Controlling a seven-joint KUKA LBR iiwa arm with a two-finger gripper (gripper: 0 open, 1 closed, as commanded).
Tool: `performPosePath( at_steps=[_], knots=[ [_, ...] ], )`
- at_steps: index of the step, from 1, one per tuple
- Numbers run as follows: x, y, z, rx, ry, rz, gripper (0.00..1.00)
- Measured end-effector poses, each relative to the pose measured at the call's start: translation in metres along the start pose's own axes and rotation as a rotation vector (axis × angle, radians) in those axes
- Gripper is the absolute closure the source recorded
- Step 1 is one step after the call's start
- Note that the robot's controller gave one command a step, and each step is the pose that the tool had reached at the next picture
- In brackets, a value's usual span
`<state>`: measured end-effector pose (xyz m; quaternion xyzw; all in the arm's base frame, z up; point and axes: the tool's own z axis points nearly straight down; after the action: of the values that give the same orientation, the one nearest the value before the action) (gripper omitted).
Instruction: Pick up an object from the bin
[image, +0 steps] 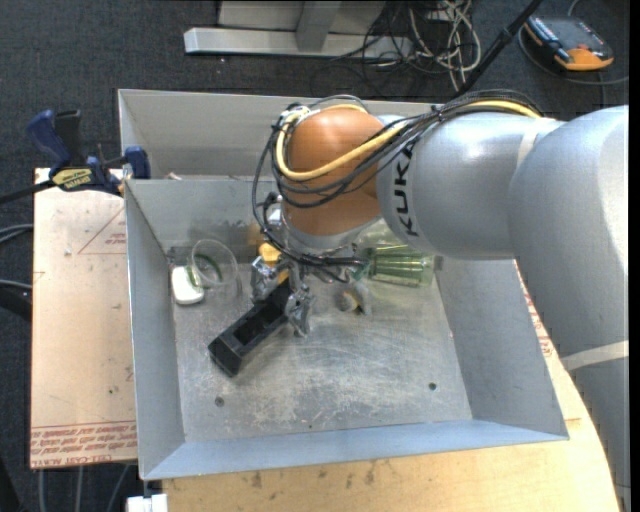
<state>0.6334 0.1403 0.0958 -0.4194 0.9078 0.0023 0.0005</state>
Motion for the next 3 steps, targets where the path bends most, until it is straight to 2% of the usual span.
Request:
performPosePath(
  at_steps=[2,3],
  knots=[
    [-0.001,0.000,-0.024,0.003,0.000,0.000,1.00],
    [0.001,0.001,-0.035,-0.001,0.005,0.001,1.00]
  ],
)
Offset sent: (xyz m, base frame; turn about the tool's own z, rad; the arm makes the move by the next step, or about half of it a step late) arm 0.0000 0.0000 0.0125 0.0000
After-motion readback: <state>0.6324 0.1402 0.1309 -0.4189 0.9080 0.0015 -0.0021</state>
